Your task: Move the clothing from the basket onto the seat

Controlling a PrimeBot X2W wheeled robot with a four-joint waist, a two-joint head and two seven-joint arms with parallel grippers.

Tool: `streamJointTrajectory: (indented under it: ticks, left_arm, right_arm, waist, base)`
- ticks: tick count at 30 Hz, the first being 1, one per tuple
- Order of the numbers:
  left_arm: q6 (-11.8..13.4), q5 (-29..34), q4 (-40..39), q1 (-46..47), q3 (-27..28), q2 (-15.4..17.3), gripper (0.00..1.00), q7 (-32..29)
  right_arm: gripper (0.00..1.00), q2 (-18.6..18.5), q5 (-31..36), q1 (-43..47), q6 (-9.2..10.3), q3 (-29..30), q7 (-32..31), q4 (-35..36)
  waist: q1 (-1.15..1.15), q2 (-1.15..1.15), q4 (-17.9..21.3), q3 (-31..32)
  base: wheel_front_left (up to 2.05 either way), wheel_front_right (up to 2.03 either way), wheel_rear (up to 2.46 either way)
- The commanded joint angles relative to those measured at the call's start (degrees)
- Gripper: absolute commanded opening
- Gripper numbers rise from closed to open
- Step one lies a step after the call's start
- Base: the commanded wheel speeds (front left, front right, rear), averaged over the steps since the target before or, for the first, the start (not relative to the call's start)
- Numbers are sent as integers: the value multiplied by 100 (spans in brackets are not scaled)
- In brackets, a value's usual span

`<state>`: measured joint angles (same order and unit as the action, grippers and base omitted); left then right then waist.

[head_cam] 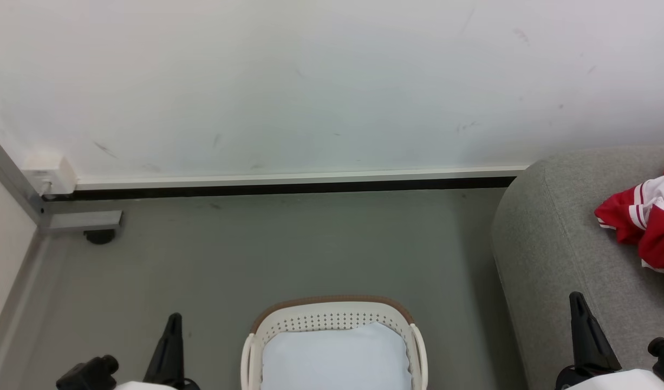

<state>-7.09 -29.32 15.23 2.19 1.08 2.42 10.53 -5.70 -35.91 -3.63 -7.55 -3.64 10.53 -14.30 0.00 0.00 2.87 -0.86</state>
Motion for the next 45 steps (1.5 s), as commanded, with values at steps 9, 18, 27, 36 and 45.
streamJointTrajectory:
  ticks: [9, 18, 27, 36, 45]
  left_arm:
    - [-15, -949, -107, 180, 100, 31, 0, -254]
    - [-20, -1676, -114, 216, 162, 36, 0, -453]
    - [-25, -2329, -117, 247, 219, 40, 0, -632]
    - [-29, -2878, -120, 278, 265, 44, 0, -779]
    - [-34, -3427, -123, 299, 315, 48, 0, -932]
  right_arm:
    - [0, 9, -856, -154, 2, 162, -236, 78]
    - [0, 39, -1511, -176, 3, 270, -429, 76]
    - [0, 69, -2105, -193, 4, 370, -603, 74]
    - [0, 93, -2588, -208, 5, 456, -751, 71]
    - [0, 116, -3097, -224, 6, 543, -903, 68]
  waist:
    - [0, 0, -25, 6]
    - [0, 0, -49, 12]
    - [0, 0, -73, 17]
    - [0, 0, -94, 22]
    - [0, 0, -118, 28]
  base:
    - [0, 0, 0]
    - [0, 0, 0]
    - [0, 0, 0]
    - [0, 0, 0]
    - [0, 0, 0]
